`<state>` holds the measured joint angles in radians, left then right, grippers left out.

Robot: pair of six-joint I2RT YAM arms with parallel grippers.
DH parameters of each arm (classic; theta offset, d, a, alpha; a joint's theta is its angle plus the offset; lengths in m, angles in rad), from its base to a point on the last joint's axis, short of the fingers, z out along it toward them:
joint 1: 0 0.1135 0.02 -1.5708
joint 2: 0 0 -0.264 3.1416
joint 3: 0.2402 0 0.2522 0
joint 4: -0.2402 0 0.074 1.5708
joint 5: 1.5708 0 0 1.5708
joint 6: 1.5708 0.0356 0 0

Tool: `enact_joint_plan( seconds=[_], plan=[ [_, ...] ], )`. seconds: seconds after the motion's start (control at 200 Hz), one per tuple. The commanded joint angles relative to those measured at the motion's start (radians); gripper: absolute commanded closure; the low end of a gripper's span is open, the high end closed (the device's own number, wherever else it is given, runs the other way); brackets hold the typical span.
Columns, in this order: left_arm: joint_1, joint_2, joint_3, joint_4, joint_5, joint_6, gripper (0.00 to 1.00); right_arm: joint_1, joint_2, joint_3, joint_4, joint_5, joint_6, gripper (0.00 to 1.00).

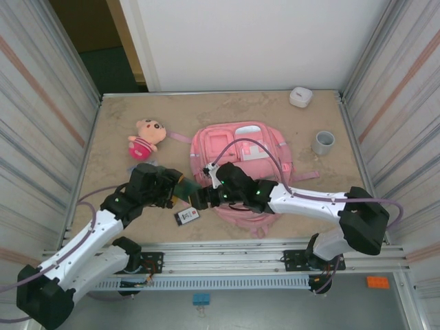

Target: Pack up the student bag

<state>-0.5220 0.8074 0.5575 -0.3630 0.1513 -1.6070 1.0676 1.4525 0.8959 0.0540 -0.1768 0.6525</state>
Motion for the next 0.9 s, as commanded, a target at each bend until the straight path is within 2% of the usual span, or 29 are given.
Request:
enact_joint_plan(
  seconds=[0.0,0.291,0.411,0.491,0.551,0.631,0.742,0.837,0.892],
  plan=[
    [-0.016,-0.028,-0.02,0.06,0.017,-0.043,0.4,0.009,0.03,0.05,0.07,0.013,-0.021,0.28],
    [-0.045,-0.026,-0.039,0.106,0.011,-0.064,0.37,0.007,0.019,0.035,0.087,0.032,-0.011,0.64],
    [-0.046,-0.016,-0.039,0.105,0.005,-0.052,0.27,-0.008,-0.032,0.005,0.082,0.043,0.007,0.76],
    [-0.046,-0.006,-0.028,0.093,-0.009,-0.016,0.17,-0.031,-0.079,-0.028,0.071,0.049,0.035,0.77],
    [-0.056,0.004,0.013,0.041,-0.052,0.06,0.09,-0.06,-0.126,-0.054,0.046,0.052,0.06,0.78],
    [-0.089,0.029,0.093,-0.068,-0.148,0.196,0.05,-0.115,-0.205,-0.095,0.008,0.042,0.093,0.78],
    [-0.142,0.075,0.161,-0.121,-0.259,0.395,0.05,-0.23,-0.33,-0.135,-0.066,-0.022,0.116,0.77],
    [-0.195,0.116,0.188,-0.113,-0.353,0.563,0.06,-0.382,-0.425,-0.144,-0.164,-0.122,0.129,0.77],
    [-0.244,0.135,0.194,-0.08,-0.44,0.713,0.09,-0.478,-0.479,-0.148,-0.213,-0.186,0.129,0.76]
  ],
)
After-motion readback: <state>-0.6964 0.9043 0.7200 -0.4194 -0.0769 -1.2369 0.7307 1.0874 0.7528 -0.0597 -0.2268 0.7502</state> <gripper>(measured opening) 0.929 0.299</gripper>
